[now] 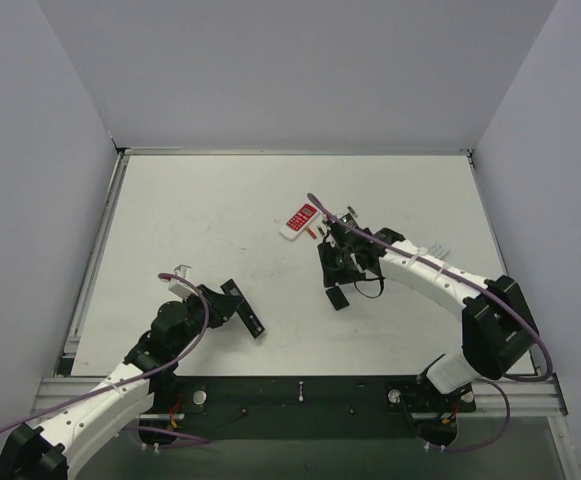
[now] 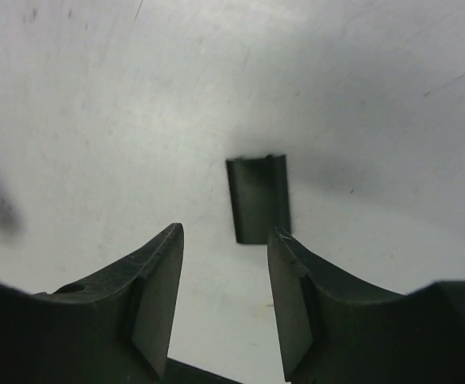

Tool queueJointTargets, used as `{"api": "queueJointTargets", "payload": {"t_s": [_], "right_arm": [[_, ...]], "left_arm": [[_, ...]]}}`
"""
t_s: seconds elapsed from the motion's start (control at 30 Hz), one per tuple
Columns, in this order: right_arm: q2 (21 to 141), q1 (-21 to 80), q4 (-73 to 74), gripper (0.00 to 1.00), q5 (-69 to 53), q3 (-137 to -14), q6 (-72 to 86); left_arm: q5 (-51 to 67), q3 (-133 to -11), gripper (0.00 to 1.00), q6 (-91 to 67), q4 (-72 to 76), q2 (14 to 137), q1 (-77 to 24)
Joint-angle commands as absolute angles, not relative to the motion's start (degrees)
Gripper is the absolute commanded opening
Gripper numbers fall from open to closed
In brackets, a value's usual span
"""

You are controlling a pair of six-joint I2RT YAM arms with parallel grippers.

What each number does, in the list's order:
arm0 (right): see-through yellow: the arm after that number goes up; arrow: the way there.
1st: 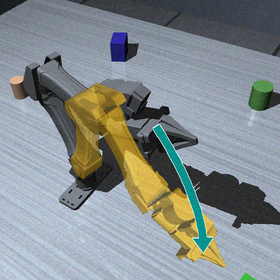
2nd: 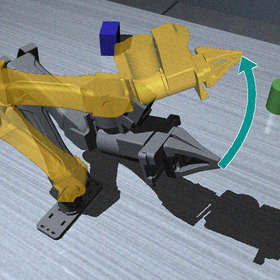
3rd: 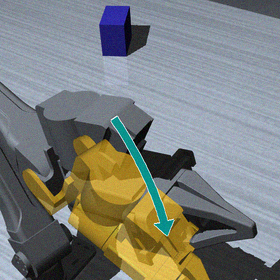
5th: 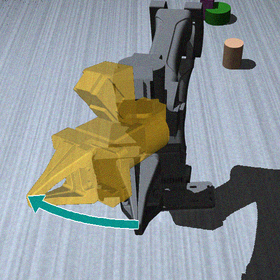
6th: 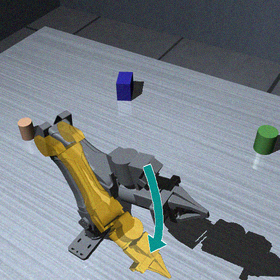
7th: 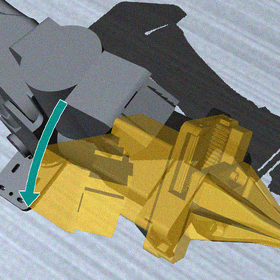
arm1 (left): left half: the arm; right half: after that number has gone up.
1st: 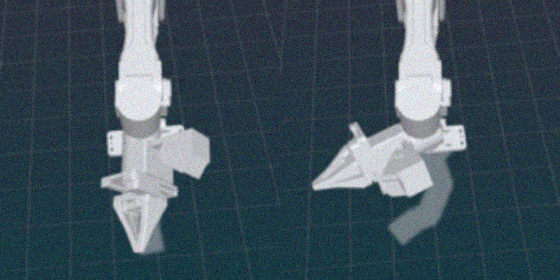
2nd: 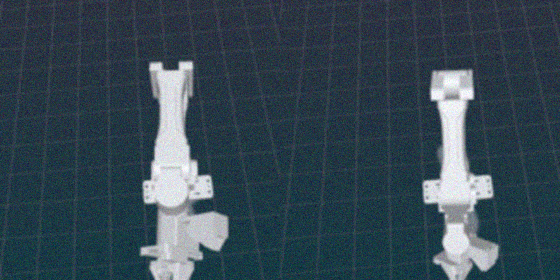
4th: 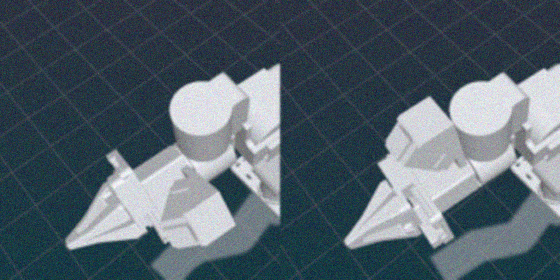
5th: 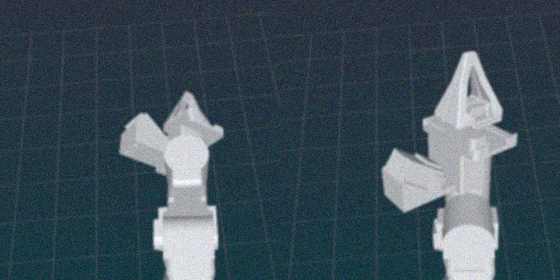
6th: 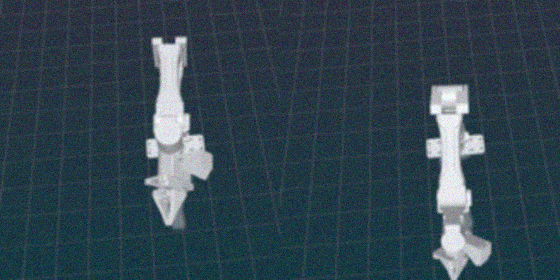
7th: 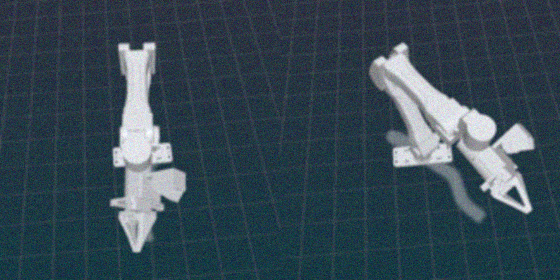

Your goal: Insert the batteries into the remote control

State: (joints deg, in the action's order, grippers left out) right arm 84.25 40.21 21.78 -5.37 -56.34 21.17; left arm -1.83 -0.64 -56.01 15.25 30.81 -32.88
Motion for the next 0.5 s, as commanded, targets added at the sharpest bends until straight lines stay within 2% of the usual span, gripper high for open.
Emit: {"api": "queueJointTargets", "payload": {"t_s": [0.0,0.13,0.47], "right_arm": [[89.72,32.20,21.89,0.39,-5.54,-64.50,23.90],[97.36,27.87,20.04,0.31,-5.97,-72.32,22.07],[118.54,25.23,22.06,0.29,-6.50,-94.64,13.98]], "left_arm": [[1.75,-2.29,0.00,-55.11,20.73,31.73,-32.87],[3.07,-2.81,0.00,-54.49,21.62,32.34,-32.78],[5.54,-4.31,0.00,-53.79,22.33,32.96,-32.61]]}}
